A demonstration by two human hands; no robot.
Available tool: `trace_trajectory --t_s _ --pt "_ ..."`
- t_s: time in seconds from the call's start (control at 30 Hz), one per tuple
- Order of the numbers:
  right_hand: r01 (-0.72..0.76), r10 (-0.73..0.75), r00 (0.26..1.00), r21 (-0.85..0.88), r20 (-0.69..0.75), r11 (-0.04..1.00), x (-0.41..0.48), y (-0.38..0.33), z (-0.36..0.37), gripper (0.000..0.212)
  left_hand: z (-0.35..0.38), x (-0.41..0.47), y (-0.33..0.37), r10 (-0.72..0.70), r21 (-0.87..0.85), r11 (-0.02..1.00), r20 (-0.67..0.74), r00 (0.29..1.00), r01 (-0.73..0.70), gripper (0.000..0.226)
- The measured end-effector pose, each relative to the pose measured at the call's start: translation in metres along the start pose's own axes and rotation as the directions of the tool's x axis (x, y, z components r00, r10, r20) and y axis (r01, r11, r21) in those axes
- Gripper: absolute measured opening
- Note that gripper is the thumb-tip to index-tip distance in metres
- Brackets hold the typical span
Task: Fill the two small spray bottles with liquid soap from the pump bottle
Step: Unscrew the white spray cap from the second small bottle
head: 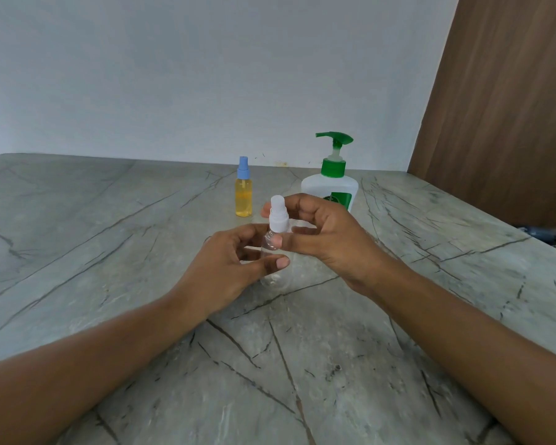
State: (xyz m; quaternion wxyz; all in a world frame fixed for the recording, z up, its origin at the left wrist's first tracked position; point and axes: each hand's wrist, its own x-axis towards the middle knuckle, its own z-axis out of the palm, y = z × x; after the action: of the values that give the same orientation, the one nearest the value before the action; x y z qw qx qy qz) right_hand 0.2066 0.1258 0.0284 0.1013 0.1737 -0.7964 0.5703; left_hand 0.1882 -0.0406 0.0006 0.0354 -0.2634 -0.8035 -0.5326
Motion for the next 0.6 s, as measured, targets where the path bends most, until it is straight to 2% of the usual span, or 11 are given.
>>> trace_trajectory --t_s 0.17,0.43,0.6 --pt "0.011 -0.014 0.998 -0.057 -0.062 0.998 0.003 -0.002 0.003 0.035 0.0 0.0 -0.001 -0.001 0.007 1.0 0.002 1.0 0.001 0.053" --pt "0.099 -0.064 0.988 0.252 -0.143 0.963 0.01 -0.007 -0.009 0.034 0.002 0.001 -0.003 -0.049 -0.004 0.999 -0.028 0.998 0.049 0.062" --pt "0.156 -0.084 0.971 0.332 -0.223 0.93 0.011 -0.018 -0.017 0.035 0.0 0.002 -0.002 -0.051 0.017 0.999 -0.025 0.998 0.052 0.067"
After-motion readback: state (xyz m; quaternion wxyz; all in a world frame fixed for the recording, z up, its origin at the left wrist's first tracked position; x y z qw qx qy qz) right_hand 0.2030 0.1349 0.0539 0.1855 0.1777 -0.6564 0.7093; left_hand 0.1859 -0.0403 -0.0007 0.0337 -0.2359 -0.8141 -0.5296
